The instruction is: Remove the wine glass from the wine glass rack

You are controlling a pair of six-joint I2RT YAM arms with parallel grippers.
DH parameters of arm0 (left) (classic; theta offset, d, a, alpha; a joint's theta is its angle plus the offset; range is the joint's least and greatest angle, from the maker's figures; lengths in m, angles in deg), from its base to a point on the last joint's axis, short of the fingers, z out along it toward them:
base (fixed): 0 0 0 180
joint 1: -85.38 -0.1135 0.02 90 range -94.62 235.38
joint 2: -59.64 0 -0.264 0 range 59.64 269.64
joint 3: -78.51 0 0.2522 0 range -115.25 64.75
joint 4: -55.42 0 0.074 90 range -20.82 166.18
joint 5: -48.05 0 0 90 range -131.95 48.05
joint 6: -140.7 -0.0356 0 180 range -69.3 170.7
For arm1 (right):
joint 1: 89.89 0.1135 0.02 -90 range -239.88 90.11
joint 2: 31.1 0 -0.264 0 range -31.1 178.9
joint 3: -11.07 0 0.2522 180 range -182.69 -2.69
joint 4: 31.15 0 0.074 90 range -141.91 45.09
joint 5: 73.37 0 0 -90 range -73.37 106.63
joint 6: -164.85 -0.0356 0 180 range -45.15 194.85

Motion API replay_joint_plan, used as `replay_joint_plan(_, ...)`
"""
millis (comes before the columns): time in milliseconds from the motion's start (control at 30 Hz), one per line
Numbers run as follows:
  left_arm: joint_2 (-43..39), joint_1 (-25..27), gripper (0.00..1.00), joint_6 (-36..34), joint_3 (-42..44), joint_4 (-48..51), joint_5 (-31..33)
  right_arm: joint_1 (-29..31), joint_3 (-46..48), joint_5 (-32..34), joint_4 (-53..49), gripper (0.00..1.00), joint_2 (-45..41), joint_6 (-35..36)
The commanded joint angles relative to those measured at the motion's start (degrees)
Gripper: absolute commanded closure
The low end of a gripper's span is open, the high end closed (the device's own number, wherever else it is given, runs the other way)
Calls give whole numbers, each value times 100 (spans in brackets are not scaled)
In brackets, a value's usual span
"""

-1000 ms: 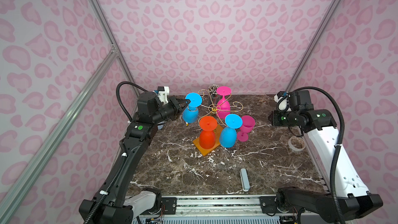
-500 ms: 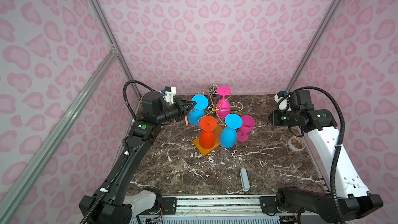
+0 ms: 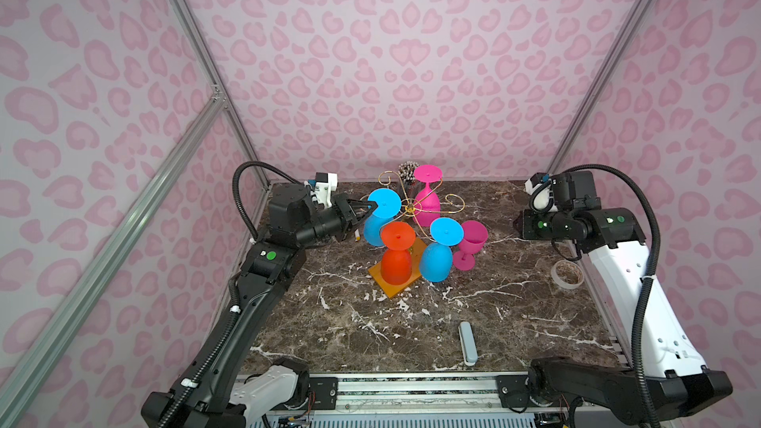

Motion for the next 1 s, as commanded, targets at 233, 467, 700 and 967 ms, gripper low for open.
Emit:
replay_joint_plan(233,-262,36,96,84,220,-70,91,-1,2,-55,32,77,16,8)
replay_joint_plan(467,-724,31,96,131,503,151,438,2,-35,-88,40,77,-26,33)
replay_joint_plan(700,-1185,20,96,15,608,478,891,-1,-138,-280,37,77,79,63)
replay_joint_plan(967,-1624,-111,96,-107,753,741,1252,-2,-331,-589,-65,77,62,76)
